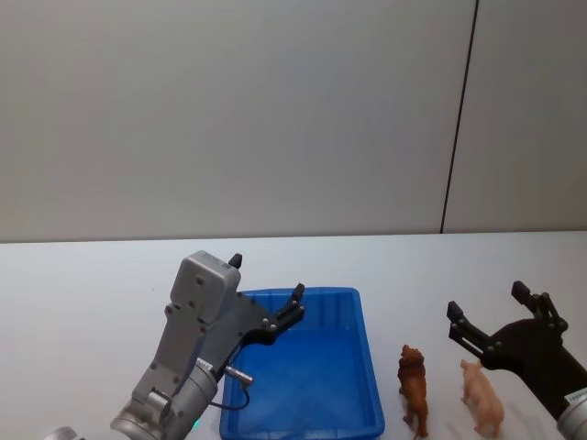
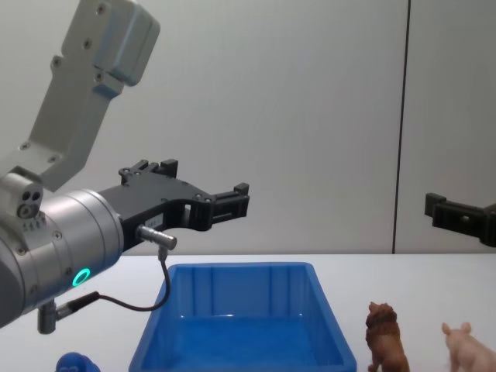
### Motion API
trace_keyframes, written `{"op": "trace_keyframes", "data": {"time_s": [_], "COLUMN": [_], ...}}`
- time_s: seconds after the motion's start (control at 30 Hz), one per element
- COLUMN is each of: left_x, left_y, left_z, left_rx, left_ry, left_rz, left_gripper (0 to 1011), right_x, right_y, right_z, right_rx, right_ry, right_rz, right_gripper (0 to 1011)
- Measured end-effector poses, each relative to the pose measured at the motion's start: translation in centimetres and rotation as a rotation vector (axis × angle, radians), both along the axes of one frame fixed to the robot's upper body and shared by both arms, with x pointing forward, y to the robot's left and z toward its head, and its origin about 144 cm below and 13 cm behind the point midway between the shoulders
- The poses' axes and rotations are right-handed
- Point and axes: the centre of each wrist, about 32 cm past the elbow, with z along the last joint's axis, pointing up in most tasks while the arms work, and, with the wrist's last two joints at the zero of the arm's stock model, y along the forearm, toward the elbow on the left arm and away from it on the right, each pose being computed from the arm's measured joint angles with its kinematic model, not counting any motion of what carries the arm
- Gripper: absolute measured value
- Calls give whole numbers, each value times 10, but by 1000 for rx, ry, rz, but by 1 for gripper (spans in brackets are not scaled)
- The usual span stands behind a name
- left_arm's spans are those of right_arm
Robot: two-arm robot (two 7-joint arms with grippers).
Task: Pick up the two dolls from the table and place them into the box.
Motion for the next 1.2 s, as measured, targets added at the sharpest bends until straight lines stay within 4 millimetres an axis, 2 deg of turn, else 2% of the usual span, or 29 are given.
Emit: {"op": "trace_keyframes", "data": {"time_s": [0.83, 1.2], "left_x": [0, 0], "left_y": [0, 0], "left_z": [0, 0], "left_rx": [0, 0], "left_ry": [0, 0], "left_rz": [0, 0], "left_gripper": [1001, 1001], "right_x": [0, 0], "right_y": [-1, -19], "right_z": [0, -5], "right_rx": [0, -11], "right_ry": [4, 88], "right_rz": [1, 11], "right_gripper": [1001, 1001]}}
